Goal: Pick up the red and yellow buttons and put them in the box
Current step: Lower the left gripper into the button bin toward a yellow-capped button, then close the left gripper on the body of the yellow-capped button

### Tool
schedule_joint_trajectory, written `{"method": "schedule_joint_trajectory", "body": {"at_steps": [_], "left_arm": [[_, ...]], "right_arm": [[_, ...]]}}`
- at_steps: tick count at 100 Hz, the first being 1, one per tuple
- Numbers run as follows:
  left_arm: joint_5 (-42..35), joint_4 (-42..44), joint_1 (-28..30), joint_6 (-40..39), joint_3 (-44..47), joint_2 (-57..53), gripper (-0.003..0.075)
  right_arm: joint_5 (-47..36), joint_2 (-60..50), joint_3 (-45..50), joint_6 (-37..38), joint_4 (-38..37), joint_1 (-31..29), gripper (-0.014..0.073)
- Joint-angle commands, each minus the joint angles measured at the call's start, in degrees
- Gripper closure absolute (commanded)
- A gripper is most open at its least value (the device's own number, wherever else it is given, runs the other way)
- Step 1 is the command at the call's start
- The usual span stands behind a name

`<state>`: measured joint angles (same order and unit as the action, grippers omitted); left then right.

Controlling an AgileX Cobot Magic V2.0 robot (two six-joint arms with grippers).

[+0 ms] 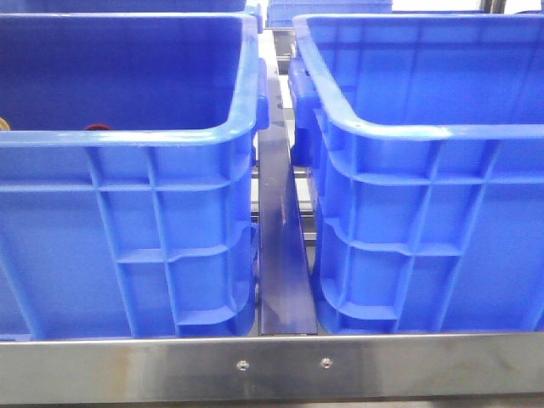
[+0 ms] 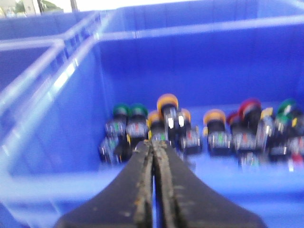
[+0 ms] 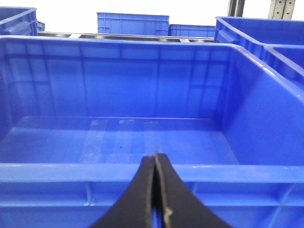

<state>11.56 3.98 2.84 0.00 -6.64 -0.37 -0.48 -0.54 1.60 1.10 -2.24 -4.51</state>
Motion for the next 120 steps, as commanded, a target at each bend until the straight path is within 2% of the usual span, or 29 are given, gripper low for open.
{"method": "schedule_joint_trajectory", "body": {"at_steps": [1, 17, 41, 59, 64, 68, 71, 81, 87, 92, 113, 120], "left_arm": [[-2.63, 0.05, 0.05, 0.0, -5.33, 1.42, 0.0741], [-1.21, -2.45, -0.64, 0.0, -11.23, 5.98, 0.0741], [10.87, -2.45, -2.93, 0.0, -21.75, 19.65, 0.0741], [14.26, -3.03, -3.2, 0.0, -29.55, 31.68, 0.0731], [15.11, -3.98, -3.2, 0.0, -31.67, 34.74, 0.0687], [15.77, -5.54, -3.2, 0.0, -33.47, 36.88, 0.0616], [16.13, -6.6, -3.2, 0.0, -34.63, 39.01, 0.0552], [16.65, -7.69, -3.2, 0.0, -38.39, 44.78, 0.026], [17.7, -7.69, -3.2, 0.0, -40.84, 48.17, 0.0139], [19.32, -7.69, -3.2, 0.0, -43.09, 51.06, 0.0109], [29.81, -7.69, -3.2, 0.0, -53.59, 65.13, 0.0115], [33.98, -6.9, -3.2, -2.21, -57.37, 69.86, 0.0115]], "right_arm": [[-4.44, -1.19, 0.27, 0.1, -0.44, 0.01, 0.0687], [-4.44, -1.19, 0.27, 0.1, -0.44, 0.01, 0.0687], [-4.44, -1.19, 0.27, 0.1, -0.44, 0.01, 0.0687], [-4.44, -1.19, 0.27, 0.1, -0.44, 0.01, 0.0687], [-4.44, -1.19, 0.27, 0.1, -0.44, 0.01, 0.0687], [-4.44, -1.19, 0.27, 0.1, -0.44, 0.01, 0.0687], [-4.44, -1.19, 0.27, 0.1, -0.44, 0.01, 0.0687], [-4.44, -1.19, 0.27, 0.1, -0.44, 0.01, 0.0687], [-4.44, -1.19, 0.27, 0.1, -0.44, 0.01, 0.0687], [-4.44, -1.19, 0.27, 0.1, -0.44, 0.01, 0.0687], [-4.44, -1.19, 0.27, 0.1, -0.44, 0.01, 0.0687], [-4.44, -1.19, 0.27, 0.1, -0.44, 0.01, 0.0687]]}}
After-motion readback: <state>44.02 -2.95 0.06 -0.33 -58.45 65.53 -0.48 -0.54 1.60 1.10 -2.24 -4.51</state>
